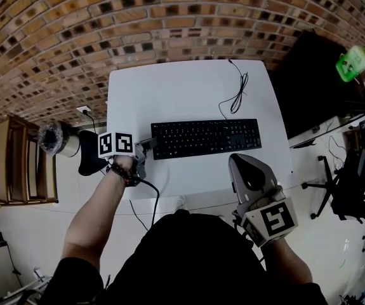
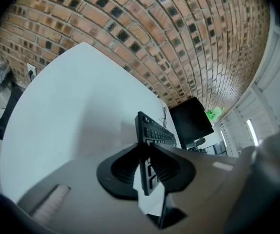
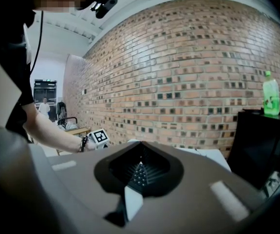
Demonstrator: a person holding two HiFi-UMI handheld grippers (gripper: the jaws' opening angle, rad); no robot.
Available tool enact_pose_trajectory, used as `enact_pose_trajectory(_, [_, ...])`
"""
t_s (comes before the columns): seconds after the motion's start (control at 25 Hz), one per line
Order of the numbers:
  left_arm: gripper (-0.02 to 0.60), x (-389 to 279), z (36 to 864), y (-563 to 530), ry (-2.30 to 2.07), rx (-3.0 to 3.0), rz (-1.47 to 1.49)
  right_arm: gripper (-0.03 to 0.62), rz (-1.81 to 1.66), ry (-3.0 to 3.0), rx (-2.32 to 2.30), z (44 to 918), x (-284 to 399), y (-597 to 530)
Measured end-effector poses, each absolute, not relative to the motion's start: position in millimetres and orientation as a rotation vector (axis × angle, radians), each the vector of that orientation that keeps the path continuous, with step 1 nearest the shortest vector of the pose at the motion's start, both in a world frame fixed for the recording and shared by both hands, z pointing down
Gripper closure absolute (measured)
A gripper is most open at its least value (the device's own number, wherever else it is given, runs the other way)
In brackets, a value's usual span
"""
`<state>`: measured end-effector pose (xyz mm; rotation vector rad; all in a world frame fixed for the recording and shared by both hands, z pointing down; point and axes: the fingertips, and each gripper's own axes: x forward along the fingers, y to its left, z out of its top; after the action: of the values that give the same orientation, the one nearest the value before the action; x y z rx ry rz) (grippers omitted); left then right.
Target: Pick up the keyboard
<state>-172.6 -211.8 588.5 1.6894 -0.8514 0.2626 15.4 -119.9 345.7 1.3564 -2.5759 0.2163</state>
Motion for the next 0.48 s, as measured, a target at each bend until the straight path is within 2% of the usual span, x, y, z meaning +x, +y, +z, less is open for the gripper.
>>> enact_pose_trajectory(0.24, [0.507, -167.5, 567.6, -205.6, -0.841, 1.690, 0.246, 0.592, 0.352, -2.564, 1.406, 361.9, 16.1, -117.2])
enact_pose_trajectory(0.48, [0.509, -163.6, 557.2, -202.1, -0.844, 1.690, 0.234, 0.586, 0.724, -2.521, 1.505, 401.9, 38.9, -115.6])
